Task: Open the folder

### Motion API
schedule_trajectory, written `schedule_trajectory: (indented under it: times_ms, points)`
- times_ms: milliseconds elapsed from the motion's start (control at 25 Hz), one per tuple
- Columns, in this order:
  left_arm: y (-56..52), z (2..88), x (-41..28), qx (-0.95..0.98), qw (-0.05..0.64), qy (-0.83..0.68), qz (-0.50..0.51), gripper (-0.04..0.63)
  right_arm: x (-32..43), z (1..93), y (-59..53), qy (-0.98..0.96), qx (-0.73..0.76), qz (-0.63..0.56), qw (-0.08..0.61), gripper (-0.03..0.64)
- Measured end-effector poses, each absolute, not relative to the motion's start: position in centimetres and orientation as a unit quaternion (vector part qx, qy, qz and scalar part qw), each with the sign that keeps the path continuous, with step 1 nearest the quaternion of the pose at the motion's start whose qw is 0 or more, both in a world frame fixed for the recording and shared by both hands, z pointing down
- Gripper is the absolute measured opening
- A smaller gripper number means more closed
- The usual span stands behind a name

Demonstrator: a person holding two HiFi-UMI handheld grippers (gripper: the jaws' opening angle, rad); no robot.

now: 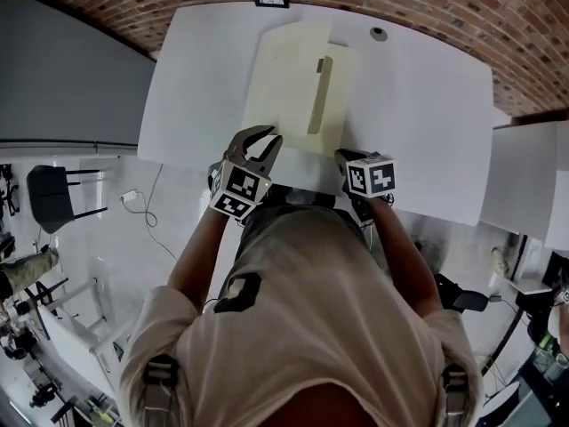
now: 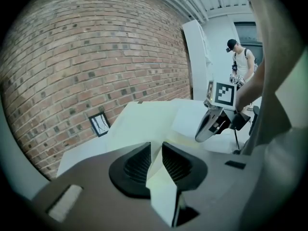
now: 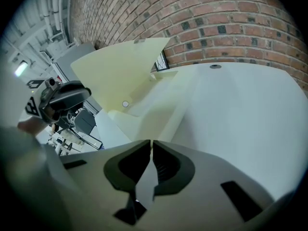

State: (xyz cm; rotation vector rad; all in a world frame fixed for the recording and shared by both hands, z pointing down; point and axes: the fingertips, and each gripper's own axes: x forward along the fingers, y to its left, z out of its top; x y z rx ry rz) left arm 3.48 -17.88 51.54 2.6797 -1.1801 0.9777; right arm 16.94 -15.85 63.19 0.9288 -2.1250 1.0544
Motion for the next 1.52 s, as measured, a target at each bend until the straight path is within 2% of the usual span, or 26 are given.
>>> schedule_trajectory:
  times_ms: [440, 600, 760, 880, 1080, 1280, 1400, 1520]
  points:
    - [-18.0, 49.9, 0.7, 0.832, 0.038, -0.462, 0.305, 0.054, 16.9, 63.2, -15.7, -0.814, 0.316, 0.383, 0.302, 0.008]
    - [-18.0, 50.1, -0.1, 0.823, 0.032, -0.467, 0.321, 0.032, 19.4, 67.3, -13.5, -0.77, 0.32, 0.373, 0.407, 0.006]
    - [-18.3, 50.2, -0.6, 0.829, 0.029, -0.456, 0.322, 0.031, 19.7, 66.2, -13.3, -0.765, 0.35, 0.41, 0.352, 0.006]
    - [-18.5, 50.0, -0.5, 0.836, 0.028, -0.453, 0.309, 0.031, 19.4, 64.2, -14.3, -0.78, 0.359, 0.369, 0.356, 0.006]
    - [-18.7, 50.1, -0.4, 0.85, 0.016, -0.431, 0.301, 0.031, 15.6, 59.3, -17.4, -0.817, 0.374, 0.302, 0.317, 0.006]
    - [-19.1, 49.7, -0.9, 0.863, 0.034, -0.426, 0.271, 0.031, 10.9, 60.1, -18.4, -0.823, 0.339, 0.284, 0.357, 0.006]
    - [-19.2, 49.5, -1.7, 0.867, 0.039, -0.421, 0.263, 0.031, 10.3, 62.1, -17.7, -0.803, 0.334, 0.292, 0.397, 0.006]
    - [-19.4, 49.3, -2.5, 0.872, 0.041, -0.416, 0.254, 0.031, 10.2, 62.6, -17.6, -0.797, 0.343, 0.294, 0.401, 0.006]
